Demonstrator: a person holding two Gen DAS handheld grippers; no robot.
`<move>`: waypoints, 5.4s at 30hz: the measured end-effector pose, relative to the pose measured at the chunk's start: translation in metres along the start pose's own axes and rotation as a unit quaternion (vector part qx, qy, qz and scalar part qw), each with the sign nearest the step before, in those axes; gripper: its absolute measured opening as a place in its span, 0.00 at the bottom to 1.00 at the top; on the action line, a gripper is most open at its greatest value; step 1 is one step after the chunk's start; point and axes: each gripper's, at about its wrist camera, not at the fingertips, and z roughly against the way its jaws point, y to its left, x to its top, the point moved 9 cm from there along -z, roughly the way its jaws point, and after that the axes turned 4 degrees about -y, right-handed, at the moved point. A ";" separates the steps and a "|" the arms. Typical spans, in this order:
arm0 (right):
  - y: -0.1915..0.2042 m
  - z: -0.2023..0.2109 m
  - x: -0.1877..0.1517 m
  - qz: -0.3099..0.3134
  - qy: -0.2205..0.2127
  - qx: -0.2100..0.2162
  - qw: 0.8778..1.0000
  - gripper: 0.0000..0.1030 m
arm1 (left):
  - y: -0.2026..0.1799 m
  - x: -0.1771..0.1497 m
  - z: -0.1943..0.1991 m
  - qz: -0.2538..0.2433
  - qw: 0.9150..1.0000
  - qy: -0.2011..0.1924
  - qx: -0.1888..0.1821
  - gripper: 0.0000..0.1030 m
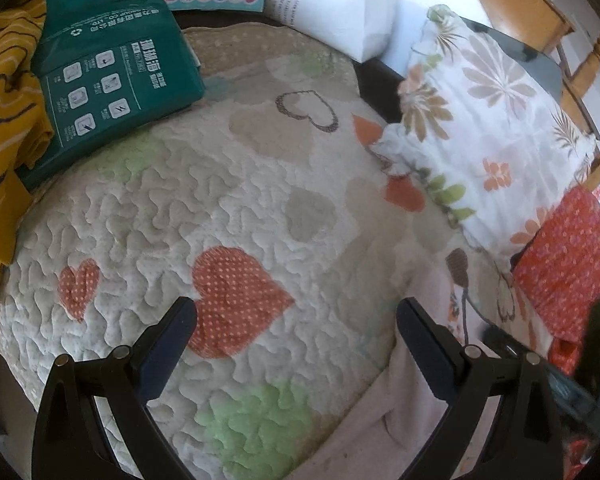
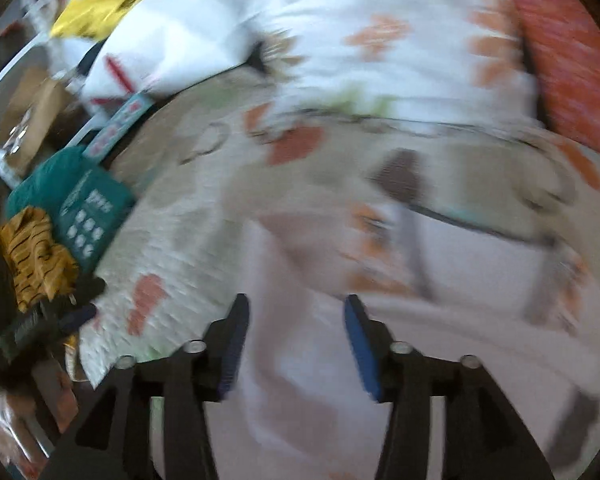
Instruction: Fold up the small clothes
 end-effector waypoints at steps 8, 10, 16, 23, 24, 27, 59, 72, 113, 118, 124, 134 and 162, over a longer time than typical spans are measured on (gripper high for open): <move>0.011 -0.107 0.017 0.109 0.119 -0.117 0.980 0.05 | 0.005 0.007 0.005 -0.012 1.000 -0.008 0.004 0.97; 0.004 -0.113 0.040 0.092 0.100 -0.129 0.982 0.05 | 0.010 0.010 0.006 -0.013 1.000 -0.015 0.015 0.97; 0.014 -0.104 0.064 0.056 0.037 -0.109 0.992 0.22 | 0.019 0.011 0.007 0.004 1.000 -0.007 0.007 0.97; 0.059 -0.042 -0.030 0.052 0.046 -0.023 0.997 0.28 | 0.023 0.008 0.011 0.020 1.000 -0.004 -0.002 0.97; 0.057 -0.045 -0.040 0.055 0.051 -0.039 0.996 0.29 | 0.022 0.007 0.012 0.019 1.000 -0.004 -0.002 0.97; 0.045 -0.060 -0.066 0.051 0.063 -0.088 0.993 0.30 | 0.022 0.009 0.021 0.018 1.000 -0.014 -0.007 0.97; -0.171 0.241 -0.203 -0.148 -0.058 -0.206 0.966 0.54 | -0.079 -0.106 0.071 -0.192 0.979 -0.063 -0.034 0.97; -0.213 0.318 -0.221 -0.234 -0.140 -0.186 0.944 0.60 | -0.144 -0.169 0.148 -0.284 0.954 -0.076 -0.064 0.97; -0.271 0.181 -0.231 -0.363 -0.064 -0.016 0.929 0.32 | -0.029 -0.153 -0.007 -0.218 0.966 0.126 -0.067 0.97; -0.244 0.183 -0.262 -0.389 -0.073 0.038 0.918 0.32 | -0.028 -0.184 0.024 -0.188 0.961 0.153 -0.133 0.78; -0.200 0.181 -0.305 -0.424 -0.067 0.129 0.894 0.32 | -0.017 -0.214 0.043 -0.161 0.956 0.177 -0.172 0.67; -0.148 0.177 -0.346 -0.414 -0.041 0.157 0.896 0.32 | 0.009 -0.252 0.056 -0.122 0.954 0.210 -0.177 0.67; -0.073 0.202 -0.377 -0.326 -0.025 0.117 0.938 0.05 | 0.040 -0.266 0.124 -0.010 0.957 0.207 -0.204 0.09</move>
